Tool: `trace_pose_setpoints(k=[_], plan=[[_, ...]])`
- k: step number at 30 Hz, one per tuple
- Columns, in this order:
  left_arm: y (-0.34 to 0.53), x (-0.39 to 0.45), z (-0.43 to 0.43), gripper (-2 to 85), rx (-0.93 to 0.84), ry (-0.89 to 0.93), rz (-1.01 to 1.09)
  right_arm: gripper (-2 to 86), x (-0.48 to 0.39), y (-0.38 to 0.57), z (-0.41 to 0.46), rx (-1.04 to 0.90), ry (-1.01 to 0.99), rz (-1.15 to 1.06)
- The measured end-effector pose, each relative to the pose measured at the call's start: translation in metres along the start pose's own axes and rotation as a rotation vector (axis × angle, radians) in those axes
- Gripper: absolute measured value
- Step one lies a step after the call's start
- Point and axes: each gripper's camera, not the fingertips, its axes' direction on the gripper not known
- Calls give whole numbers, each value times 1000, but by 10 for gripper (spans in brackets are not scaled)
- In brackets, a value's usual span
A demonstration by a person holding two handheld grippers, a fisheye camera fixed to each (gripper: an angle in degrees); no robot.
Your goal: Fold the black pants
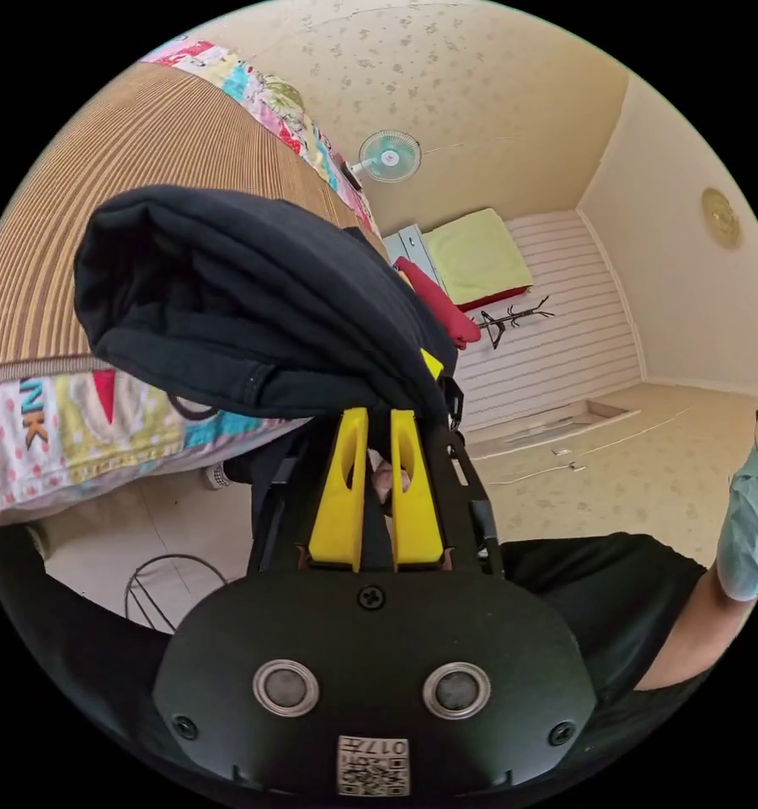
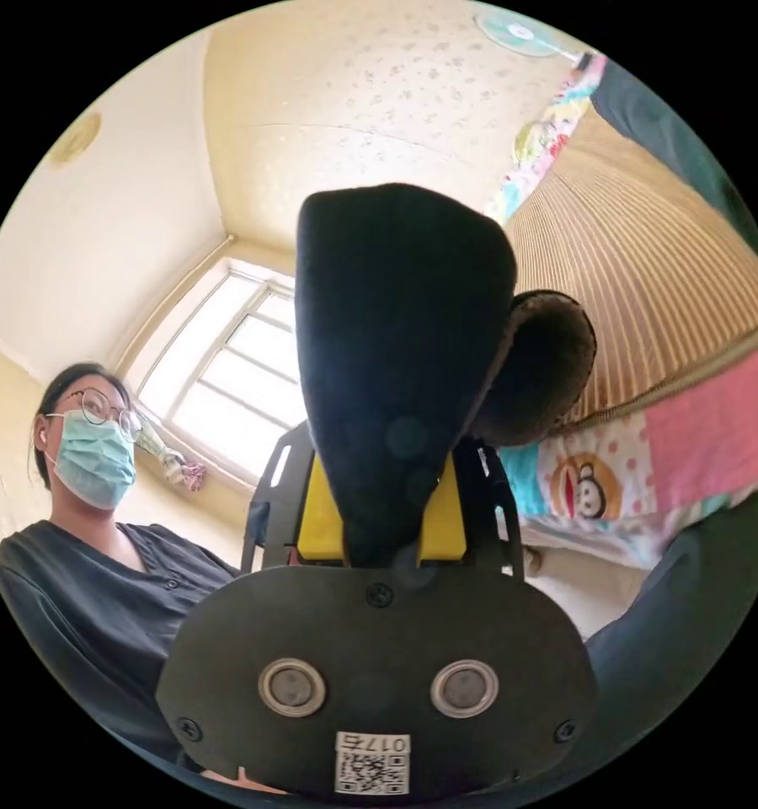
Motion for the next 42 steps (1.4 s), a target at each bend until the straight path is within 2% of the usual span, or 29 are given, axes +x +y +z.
trace_pose_setpoints(k=[9, 11, 13, 15, 17, 19, 21, 26, 28, 31, 34, 37, 42], plan=[[-135, 135, 187, 53, -47, 29, 395, 145, -62, -99, -132, 382, 220, -289], [-154, 119, 235, 64, -126, -12, 332, 150, -42, -111, -151, 446, 260, -207], [-152, 87, 263, 77, -151, 18, 242, 155, 14, -121, -164, 452, 368, 1], [-119, 45, 277, 81, -145, 71, 184, 157, 63, -110, -169, 463, 454, 183], [-84, 17, 279, 83, -162, 3, 152, 152, 103, -88, -173, 470, 500, 340], [-46, -7, 271, 91, -168, -67, 133, 138, 124, -49, -181, 557, 360, 305], [-2, -30, 249, 96, -148, -130, 123, 134, 124, -28, -182, 571, 311, 297], [63, -41, 186, 98, -62, -337, 130, 99, 58, 19, -164, 559, 541, 212], [82, -35, 158, 98, 5, -445, 150, 77, 18, 32, -135, 475, 699, 102], [108, -22, 108, 94, 155, -622, 160, 55, -8, 36, -81, 327, 782, -31], [124, -19, 50, 92, 321, -730, 119, 34, 0, 26, -23, 144, 752, -67], [124, -28, -15, 95, 428, -773, 24, 20, 7, 17, 19, 46, 651, -100], [122, -22, -155, 113, 671, -959, -96, 10, 22, 9, 63, -90, 671, -150]])
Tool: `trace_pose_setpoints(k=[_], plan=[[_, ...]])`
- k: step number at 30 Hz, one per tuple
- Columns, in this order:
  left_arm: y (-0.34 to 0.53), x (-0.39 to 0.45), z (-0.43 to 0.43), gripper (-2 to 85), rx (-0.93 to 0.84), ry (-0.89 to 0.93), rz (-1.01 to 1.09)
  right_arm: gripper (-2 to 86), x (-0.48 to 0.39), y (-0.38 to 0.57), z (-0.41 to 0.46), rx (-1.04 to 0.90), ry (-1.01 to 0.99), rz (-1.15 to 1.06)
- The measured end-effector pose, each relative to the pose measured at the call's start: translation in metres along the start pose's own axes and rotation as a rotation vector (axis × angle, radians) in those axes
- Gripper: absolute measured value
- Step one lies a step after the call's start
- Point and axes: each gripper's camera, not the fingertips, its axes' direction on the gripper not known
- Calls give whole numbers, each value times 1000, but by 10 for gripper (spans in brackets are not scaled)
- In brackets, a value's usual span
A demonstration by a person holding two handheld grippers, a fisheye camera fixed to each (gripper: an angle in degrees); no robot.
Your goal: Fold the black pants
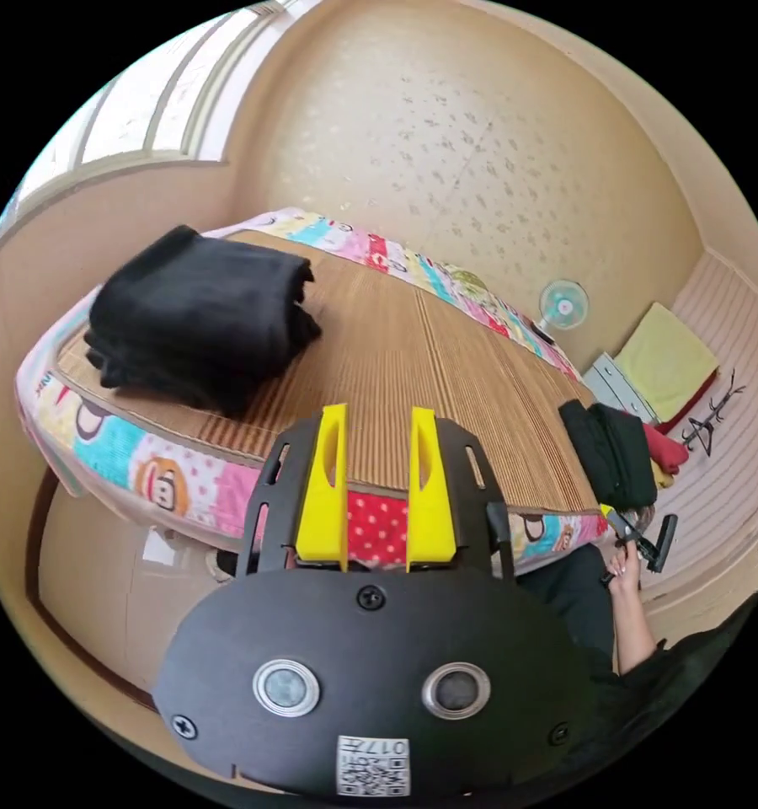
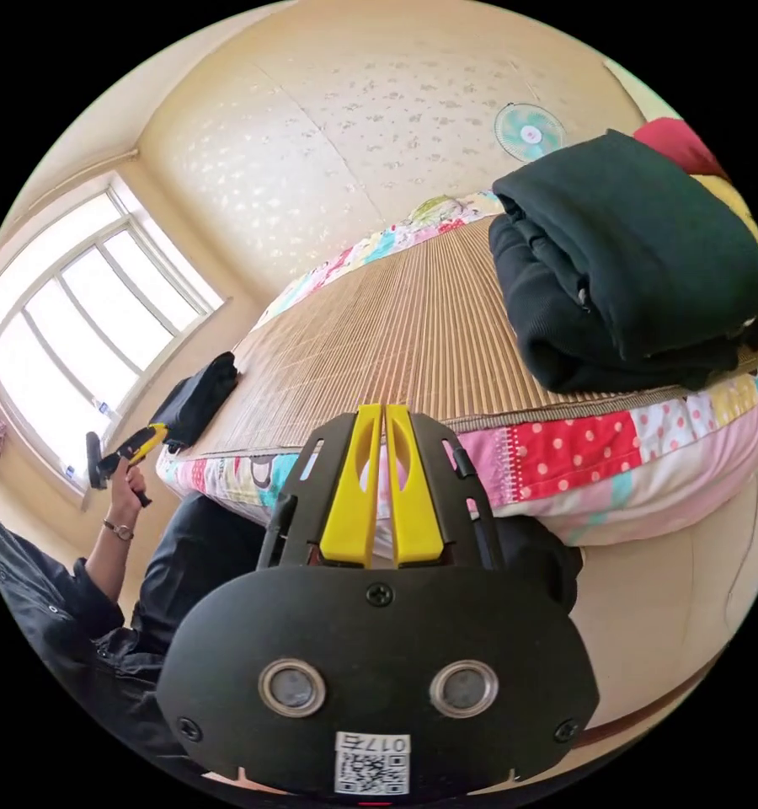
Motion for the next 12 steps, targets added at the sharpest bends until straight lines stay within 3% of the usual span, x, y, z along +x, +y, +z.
trace_pose_setpoints(k=[9, 12], plan=[[-105, -91, 31, 128, -79, -264, -213, 5, 13, -3, 7, -17, -100, -46], [-109, -94, 65, 108, -195, -234, -340, 4, 38, 0, 4, 19, -208, 6]])
